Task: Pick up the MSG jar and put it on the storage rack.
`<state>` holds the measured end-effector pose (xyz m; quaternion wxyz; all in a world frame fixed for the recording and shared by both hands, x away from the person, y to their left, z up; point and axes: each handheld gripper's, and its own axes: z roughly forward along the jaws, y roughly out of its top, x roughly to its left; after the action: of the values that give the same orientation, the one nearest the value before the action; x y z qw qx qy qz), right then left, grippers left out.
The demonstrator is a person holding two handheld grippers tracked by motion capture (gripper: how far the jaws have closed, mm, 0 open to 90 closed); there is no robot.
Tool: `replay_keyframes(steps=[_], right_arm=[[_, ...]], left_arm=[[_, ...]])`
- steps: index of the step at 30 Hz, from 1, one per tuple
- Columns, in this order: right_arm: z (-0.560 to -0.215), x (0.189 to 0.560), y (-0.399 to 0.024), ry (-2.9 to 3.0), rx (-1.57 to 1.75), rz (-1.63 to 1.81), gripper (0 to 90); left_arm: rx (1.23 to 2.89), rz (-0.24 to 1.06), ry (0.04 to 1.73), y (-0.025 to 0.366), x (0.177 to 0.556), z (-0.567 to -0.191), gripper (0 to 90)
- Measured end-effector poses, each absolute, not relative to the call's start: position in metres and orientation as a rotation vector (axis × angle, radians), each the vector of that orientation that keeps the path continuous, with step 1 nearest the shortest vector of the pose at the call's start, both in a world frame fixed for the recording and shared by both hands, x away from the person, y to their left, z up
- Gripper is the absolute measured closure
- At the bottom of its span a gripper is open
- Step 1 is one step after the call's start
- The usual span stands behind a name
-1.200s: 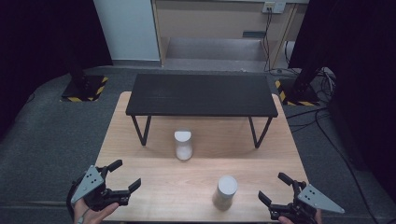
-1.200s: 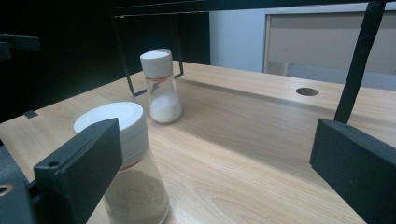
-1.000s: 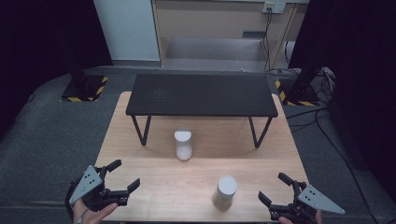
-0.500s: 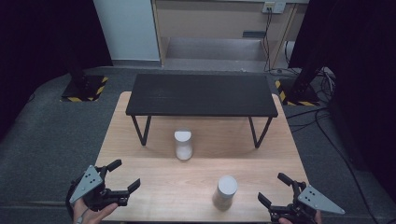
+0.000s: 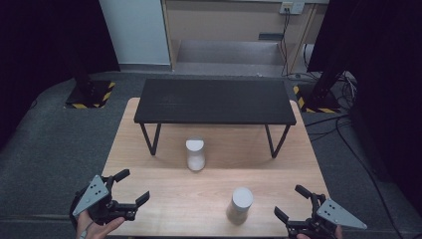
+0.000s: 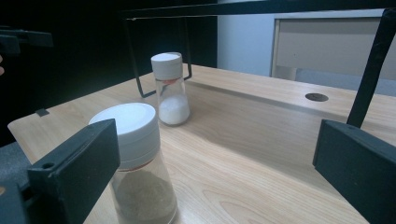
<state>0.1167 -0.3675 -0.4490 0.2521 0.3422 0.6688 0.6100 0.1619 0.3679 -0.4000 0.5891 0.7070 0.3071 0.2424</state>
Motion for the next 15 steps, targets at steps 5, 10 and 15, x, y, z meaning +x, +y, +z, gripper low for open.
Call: replay_keyframes(steps=[5,10,15], right_arm=[[-0.449,0.117,-0.368,1.824,0.925,1.661,1.1],[-0.449,0.118,-0.368,1.829,0.921,1.666,1.1],[-0.450,0.118,-0.369,1.829,0.917,1.671,1.1]], left_arm=[[1.656,0.558,0.698,0.370,0.166,-0.392,0.4],[1.681,0.517,0.678,0.373,0.174,-0.380,0.2],[1.694,0.501,0.662,0.375,0.182,-0.369,0.0]])
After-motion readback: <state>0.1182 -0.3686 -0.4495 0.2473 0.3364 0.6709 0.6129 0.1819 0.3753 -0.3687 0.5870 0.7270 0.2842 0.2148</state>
